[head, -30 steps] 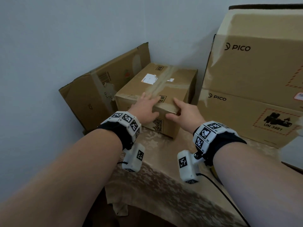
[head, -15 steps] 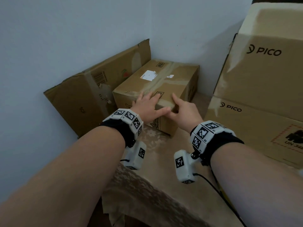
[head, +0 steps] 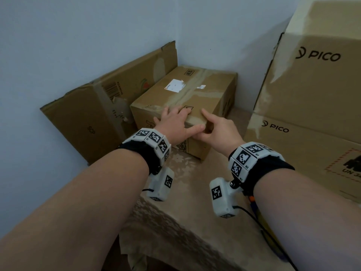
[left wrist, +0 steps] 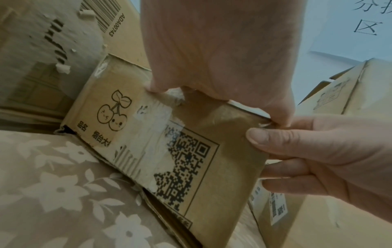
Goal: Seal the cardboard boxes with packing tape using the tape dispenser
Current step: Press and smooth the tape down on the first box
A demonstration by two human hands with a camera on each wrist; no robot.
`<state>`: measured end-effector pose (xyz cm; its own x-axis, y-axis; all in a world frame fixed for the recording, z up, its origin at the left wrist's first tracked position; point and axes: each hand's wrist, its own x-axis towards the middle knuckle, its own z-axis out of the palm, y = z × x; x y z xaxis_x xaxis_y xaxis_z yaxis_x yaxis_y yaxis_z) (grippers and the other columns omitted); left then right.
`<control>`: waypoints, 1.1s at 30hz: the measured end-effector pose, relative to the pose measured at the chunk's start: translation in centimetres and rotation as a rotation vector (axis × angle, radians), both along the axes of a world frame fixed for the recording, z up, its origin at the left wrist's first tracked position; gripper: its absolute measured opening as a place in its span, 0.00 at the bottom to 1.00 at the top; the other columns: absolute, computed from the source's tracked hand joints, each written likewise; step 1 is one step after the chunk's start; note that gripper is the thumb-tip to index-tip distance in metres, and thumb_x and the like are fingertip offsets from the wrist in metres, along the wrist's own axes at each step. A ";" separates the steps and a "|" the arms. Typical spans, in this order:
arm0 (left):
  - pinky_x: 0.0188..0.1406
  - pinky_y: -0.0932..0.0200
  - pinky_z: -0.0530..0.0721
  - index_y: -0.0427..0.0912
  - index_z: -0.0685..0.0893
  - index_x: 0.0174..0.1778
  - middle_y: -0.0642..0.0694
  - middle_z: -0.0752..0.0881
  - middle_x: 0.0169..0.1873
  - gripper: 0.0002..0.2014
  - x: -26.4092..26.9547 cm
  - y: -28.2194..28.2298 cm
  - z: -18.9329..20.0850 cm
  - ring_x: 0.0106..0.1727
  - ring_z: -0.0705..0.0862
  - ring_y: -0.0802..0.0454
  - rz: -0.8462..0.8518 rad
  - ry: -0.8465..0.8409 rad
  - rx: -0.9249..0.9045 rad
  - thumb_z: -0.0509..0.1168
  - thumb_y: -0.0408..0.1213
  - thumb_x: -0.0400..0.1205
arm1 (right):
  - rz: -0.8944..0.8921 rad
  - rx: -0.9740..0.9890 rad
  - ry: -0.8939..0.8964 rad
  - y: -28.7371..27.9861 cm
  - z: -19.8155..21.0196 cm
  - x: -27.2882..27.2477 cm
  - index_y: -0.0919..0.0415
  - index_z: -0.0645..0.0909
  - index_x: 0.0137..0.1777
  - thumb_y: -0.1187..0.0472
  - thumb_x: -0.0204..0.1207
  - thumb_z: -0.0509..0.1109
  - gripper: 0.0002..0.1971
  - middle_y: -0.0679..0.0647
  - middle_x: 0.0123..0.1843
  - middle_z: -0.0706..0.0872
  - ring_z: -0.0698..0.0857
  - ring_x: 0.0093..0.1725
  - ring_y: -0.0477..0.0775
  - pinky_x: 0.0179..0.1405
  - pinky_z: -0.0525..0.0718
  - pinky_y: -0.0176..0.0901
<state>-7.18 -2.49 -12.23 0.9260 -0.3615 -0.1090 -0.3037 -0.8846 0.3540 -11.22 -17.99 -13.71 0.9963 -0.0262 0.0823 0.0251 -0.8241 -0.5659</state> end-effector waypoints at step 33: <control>0.82 0.48 0.53 0.41 0.48 0.85 0.41 0.51 0.84 0.33 -15.3 -2.5 6.3 0.84 0.50 0.43 -0.179 -0.023 0.088 0.53 0.49 0.88 | -0.139 -0.326 0.210 -4.3 8.7 -19.2 0.54 0.66 0.81 0.52 0.80 0.68 0.30 0.55 0.77 0.74 0.75 0.73 0.57 0.67 0.76 0.46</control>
<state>-22.53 -4.97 -5.91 0.8502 -0.5109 -0.1270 -0.4661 -0.8427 0.2694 -30.41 -22.27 -5.06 0.9811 -0.1678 -0.0961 -0.1872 -0.9485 -0.2556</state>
